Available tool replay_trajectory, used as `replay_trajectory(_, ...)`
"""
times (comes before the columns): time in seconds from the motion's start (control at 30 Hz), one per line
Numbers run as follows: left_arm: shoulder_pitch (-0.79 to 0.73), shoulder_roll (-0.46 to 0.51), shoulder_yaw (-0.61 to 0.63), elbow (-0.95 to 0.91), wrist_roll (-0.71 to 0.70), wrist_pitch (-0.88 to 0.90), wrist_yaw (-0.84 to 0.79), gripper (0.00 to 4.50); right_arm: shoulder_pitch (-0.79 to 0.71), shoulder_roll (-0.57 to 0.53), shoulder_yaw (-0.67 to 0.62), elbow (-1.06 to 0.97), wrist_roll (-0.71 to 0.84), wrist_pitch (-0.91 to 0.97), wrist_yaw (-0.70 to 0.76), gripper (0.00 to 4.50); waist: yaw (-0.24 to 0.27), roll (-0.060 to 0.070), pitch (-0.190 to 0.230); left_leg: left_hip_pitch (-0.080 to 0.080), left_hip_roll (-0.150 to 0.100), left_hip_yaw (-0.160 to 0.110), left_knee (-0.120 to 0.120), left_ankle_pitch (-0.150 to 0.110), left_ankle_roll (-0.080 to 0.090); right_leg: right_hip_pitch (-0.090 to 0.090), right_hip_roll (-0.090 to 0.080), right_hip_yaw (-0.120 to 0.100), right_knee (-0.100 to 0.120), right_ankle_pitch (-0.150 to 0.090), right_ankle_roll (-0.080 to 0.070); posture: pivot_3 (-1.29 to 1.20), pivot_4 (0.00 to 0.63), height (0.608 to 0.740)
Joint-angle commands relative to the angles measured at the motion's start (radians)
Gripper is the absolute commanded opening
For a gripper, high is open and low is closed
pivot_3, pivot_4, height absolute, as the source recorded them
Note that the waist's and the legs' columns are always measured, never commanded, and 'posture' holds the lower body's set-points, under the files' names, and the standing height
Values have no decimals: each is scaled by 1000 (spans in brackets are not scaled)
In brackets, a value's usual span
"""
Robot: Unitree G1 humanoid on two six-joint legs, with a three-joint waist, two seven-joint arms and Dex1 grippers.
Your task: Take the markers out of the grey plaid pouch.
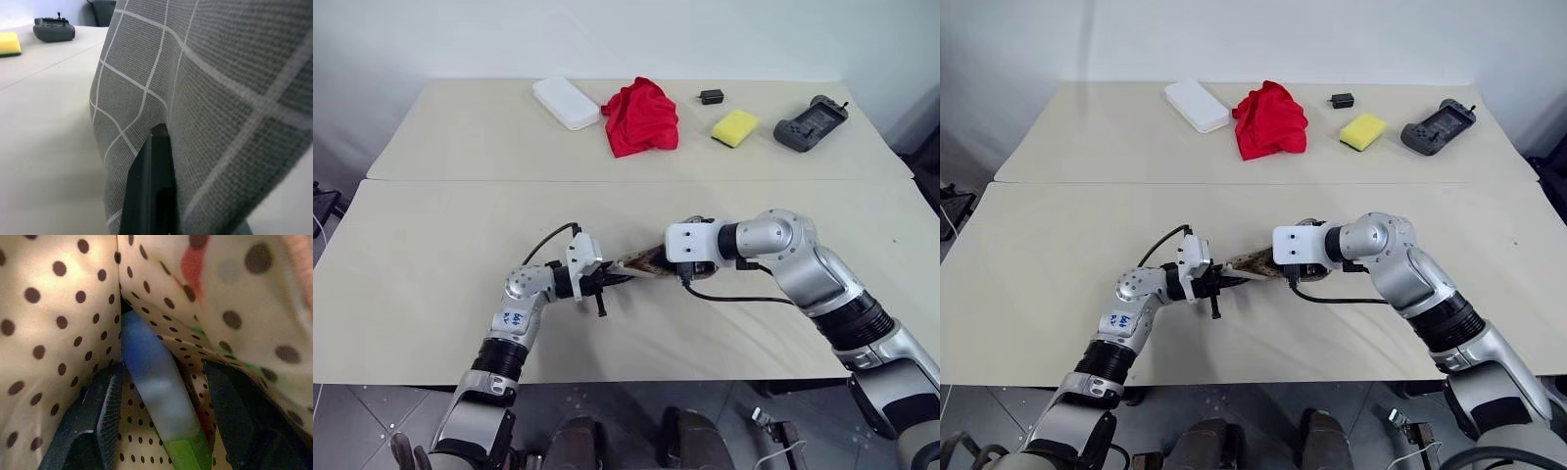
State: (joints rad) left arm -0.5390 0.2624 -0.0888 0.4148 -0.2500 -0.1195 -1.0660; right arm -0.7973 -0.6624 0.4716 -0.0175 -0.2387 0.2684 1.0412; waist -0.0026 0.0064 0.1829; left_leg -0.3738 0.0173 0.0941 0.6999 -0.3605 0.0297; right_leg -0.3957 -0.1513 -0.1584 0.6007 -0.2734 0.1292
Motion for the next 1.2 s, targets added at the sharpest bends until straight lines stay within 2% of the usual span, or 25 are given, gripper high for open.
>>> replay_trajectory(0.03, -13, -20, -5, -16, -37, 0, -35, 0, -27, 23, 36, 49, -72, -42, -19, 2744, -2, 0, 0, 0, 0, 0, 0, 0, 0, 0, 0, 0, 0, 0, 0, 0, 150, 740)
replay_trajectory(0.3, -23, -38, 0, -5, -42, 25, -49, 0, -90, 138, 68, 341, -182, -244, -165, 2744, -6, 0, 0, 1, 0, 0, 0, 0, 0, 0, 0, 1, 1, 0, 0, 0, 150, 740)
replay_trajectory(0.47, -34, -39, 20, -7, -62, 57, -51, 0, -86, 149, 78, 439, -176, -384, -132, 2744, -12, 0, 0, 4, 1, 0, 0, 0, 0, 3, 0, 1, 1, 0, 0, 0, 150, 740)
replay_trajectory(0.57, -41, -34, 31, -4, -69, 70, -52, 0, -95, 155, 78, 501, -192, -441, -145, 2138, -16, 0, 0, 4, 1, -1, 0, 0, -1, 3, 0, 1, 1, 0, 0, 0, 150, 740)
replay_trajectory(0.63, -45, -27, 40, -4, -73, 80, -57, 0, -103, 158, 81, 550, -206, -479, -156, 1580, -21, 0, 0, 4, 1, -1, 0, 0, -1, 3, 0, 1, 2, 0, 0, 0, 150, 740)
replay_trajectory(0.7, -49, -20, 46, -1, -75, 86, -63, 0, -112, 166, 78, 583, -216, -509, -177, 1393, -22, -1, -1, 5, 1, -2, 0, 1, -1, 4, 0, 1, 2, 0, 0, 0, 150, 740)
replay_trajectory(0.9, -55, -14, 62, 5, -68, 85, -48, 0, -111, 167, 27, 541, -164, -557, -137, 1329, -25, -2, -2, 6, 1, -2, 0, 1, -1, 4, 0, 2, 3, 0, 0, 0, 150, 740)
replay_trajectory(1.0, -49, -7, 69, -1, -64, 87, -40, 0, -94, 123, -38, 421, -48, -605, -52, 1283, -22, -2, -2, 5, 1, -2, 0, 1, -1, 3, 0, 1, 2, 0, 0, 0, 150, 740)
replay_trajectory(1.17, -34, 5, 72, -7, -53, 81, -39, 0, -78, 67, -135, 328, 89, -648, 6, 1130, -22, -2, -1, 3, 1, -2, 0, 0, 0, 2, 0, 1, 1, 0, 0, 0, 150, 740)
replay_trajectory(1.2, -26, 7, 73, -12, -53, 81, -36, 0, -66, 62, -173, 298, 161, -633, 29, 1129, -23, -2, -1, 2, 1, -2, -1, 0, 0, 2, 0, 1, 1, 0, 0, 0, 150, 740)
